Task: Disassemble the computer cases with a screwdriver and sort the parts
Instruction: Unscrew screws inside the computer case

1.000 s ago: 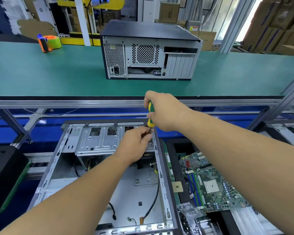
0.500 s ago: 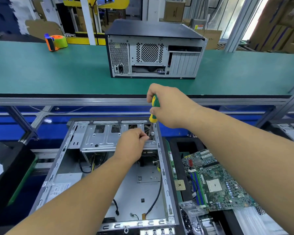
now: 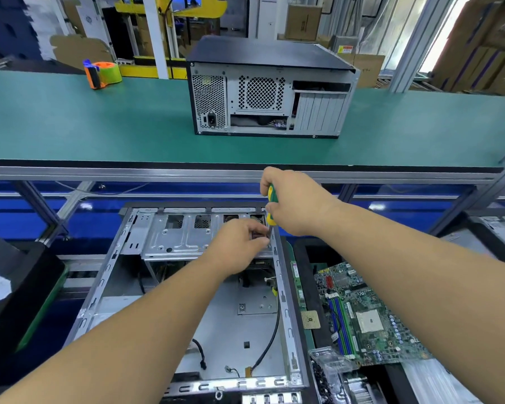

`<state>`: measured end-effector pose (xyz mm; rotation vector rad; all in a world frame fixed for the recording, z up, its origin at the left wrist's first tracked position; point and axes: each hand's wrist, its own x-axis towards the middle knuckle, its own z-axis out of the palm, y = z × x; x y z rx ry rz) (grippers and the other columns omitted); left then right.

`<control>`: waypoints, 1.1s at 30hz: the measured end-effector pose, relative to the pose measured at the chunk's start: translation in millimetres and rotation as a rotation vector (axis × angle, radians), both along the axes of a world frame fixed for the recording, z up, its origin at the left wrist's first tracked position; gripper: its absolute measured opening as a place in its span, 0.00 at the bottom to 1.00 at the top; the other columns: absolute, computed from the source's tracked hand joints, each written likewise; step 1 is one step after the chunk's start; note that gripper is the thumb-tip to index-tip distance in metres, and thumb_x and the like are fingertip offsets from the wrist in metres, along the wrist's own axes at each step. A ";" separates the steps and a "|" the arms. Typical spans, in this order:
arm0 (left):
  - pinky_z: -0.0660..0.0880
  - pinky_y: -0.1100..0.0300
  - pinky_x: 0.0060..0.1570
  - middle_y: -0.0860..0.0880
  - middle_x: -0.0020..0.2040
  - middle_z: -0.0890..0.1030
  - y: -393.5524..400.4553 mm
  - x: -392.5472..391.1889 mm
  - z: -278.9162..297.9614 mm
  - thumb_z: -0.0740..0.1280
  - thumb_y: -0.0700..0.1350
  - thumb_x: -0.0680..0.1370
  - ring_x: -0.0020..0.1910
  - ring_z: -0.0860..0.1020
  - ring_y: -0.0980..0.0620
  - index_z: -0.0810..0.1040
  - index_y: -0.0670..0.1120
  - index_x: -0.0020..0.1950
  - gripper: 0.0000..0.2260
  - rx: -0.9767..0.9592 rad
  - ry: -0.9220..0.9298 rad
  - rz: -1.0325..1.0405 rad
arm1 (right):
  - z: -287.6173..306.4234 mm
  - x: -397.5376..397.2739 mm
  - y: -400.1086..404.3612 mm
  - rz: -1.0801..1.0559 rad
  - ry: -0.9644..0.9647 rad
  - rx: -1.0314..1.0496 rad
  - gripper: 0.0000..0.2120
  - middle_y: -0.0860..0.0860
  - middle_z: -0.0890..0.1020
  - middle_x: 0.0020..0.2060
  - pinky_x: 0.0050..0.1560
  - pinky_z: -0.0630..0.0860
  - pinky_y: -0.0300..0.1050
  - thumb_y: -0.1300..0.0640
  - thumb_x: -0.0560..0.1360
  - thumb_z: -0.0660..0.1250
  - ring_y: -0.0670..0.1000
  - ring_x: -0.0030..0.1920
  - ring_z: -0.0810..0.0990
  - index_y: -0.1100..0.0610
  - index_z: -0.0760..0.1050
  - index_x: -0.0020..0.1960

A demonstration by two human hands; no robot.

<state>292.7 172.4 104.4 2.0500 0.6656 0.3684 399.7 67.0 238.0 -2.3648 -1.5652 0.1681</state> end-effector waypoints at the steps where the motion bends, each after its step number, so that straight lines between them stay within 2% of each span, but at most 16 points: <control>1: 0.66 0.76 0.27 0.68 0.23 0.73 -0.1 2.4 -1.4 0.72 0.44 0.80 0.25 0.73 0.67 0.82 0.52 0.52 0.03 0.037 0.004 -0.021 | -0.9 -0.7 0.8 0.000 -0.007 -0.002 0.09 0.47 0.74 0.40 0.31 0.64 0.46 0.60 0.78 0.68 0.45 0.39 0.72 0.50 0.71 0.54; 5: 0.63 0.71 0.26 0.64 0.24 0.75 2.0 9.1 -4.9 0.71 0.46 0.80 0.24 0.70 0.62 0.80 0.55 0.42 0.08 0.066 0.010 0.013 | -3.7 -1.8 1.9 -0.005 -0.017 0.003 0.09 0.47 0.74 0.40 0.31 0.63 0.44 0.59 0.79 0.69 0.44 0.39 0.71 0.50 0.71 0.54; 9: 0.66 0.71 0.29 0.61 0.29 0.79 -1.3 8.3 -7.7 0.71 0.45 0.81 0.27 0.73 0.65 0.80 0.54 0.45 0.06 0.022 -0.016 0.028 | -3.7 -0.6 3.3 -0.014 -0.012 -0.008 0.09 0.47 0.74 0.40 0.31 0.66 0.45 0.59 0.79 0.69 0.45 0.39 0.72 0.50 0.71 0.54; 13: 0.70 0.62 0.37 0.56 0.37 0.82 -2.8 6.9 -8.0 0.69 0.46 0.82 0.30 0.74 0.63 0.82 0.52 0.50 0.03 0.039 -0.016 0.012 | -1.4 0.2 5.5 -0.033 -0.038 -0.041 0.08 0.50 0.76 0.41 0.31 0.66 0.45 0.58 0.78 0.70 0.47 0.39 0.73 0.53 0.72 0.54; 16: 0.70 0.61 0.38 0.60 0.33 0.79 -2.5 4.4 -9.4 0.68 0.47 0.83 0.29 0.73 0.63 0.81 0.54 0.48 0.05 0.058 -0.008 -0.012 | -0.3 -2.6 9.0 -0.069 -0.102 -0.077 0.10 0.50 0.76 0.40 0.31 0.66 0.44 0.52 0.80 0.69 0.49 0.39 0.74 0.55 0.72 0.54; 18: 0.70 0.61 0.38 0.63 0.30 0.78 -1.9 2.8 -10.5 0.67 0.47 0.83 0.29 0.73 0.64 0.80 0.56 0.47 0.07 0.064 -0.001 -0.021 | 1.1 -4.6 11.8 -0.117 -0.154 -0.105 0.14 0.50 0.75 0.38 0.29 0.64 0.44 0.44 0.80 0.68 0.50 0.36 0.74 0.55 0.71 0.49; 20: 0.74 0.59 0.40 0.63 0.33 0.80 -0.9 2.6 -11.1 0.66 0.47 0.83 0.31 0.75 0.62 0.81 0.54 0.49 0.06 0.059 0.006 -0.030 | 3.2 -5.4 14.6 -0.171 -0.220 -0.130 0.21 0.50 0.75 0.35 0.29 0.62 0.43 0.38 0.79 0.66 0.49 0.34 0.72 0.54 0.69 0.41; 22: 0.78 0.57 0.45 0.59 0.40 0.84 -1.0 3.0 -10.5 0.67 0.47 0.83 0.36 0.78 0.59 0.83 0.53 0.52 0.05 0.046 0.007 -0.037 | 6.7 -5.3 18.0 -0.219 -0.270 -0.164 0.24 0.50 0.73 0.34 0.29 0.62 0.44 0.35 0.80 0.62 0.50 0.32 0.70 0.53 0.66 0.38; 24: 0.79 0.56 0.47 0.56 0.44 0.85 -1.9 3.4 -9.5 0.66 0.47 0.83 0.38 0.80 0.55 0.83 0.53 0.54 0.05 0.077 0.026 -0.042 | 11.6 -4.0 22.4 -0.241 -0.270 -0.205 0.24 0.51 0.73 0.35 0.31 0.64 0.45 0.35 0.81 0.57 0.51 0.33 0.70 0.53 0.65 0.37; 27: 0.80 0.52 0.48 0.54 0.45 0.86 -1.7 3.8 -8.4 0.65 0.48 0.83 0.42 0.81 0.51 0.82 0.54 0.52 0.06 0.138 0.064 -0.052 | 19.0 -3.3 28.4 -0.206 -0.263 -0.276 0.20 0.51 0.76 0.36 0.33 0.67 0.45 0.44 0.82 0.55 0.52 0.35 0.74 0.54 0.70 0.37; 30: 0.78 0.55 0.43 0.56 0.44 0.85 -0.2 2.5 -8.9 0.65 0.47 0.84 0.34 0.76 0.57 0.80 0.56 0.47 0.08 0.138 0.063 -0.068 | 22.8 -6.7 34.5 -0.136 -0.325 -0.380 0.17 0.52 0.78 0.33 0.37 0.74 0.48 0.51 0.81 0.57 0.53 0.36 0.77 0.54 0.74 0.36; 33: 0.77 0.56 0.41 0.57 0.40 0.82 -0.9 2.8 -7.2 0.64 0.48 0.84 0.34 0.76 0.58 0.82 0.56 0.52 0.08 0.170 0.077 -0.072 | 25.8 -7.2 41.7 -0.136 -0.350 -0.454 0.19 0.52 0.79 0.29 0.43 0.77 0.52 0.50 0.81 0.58 0.55 0.36 0.79 0.55 0.75 0.34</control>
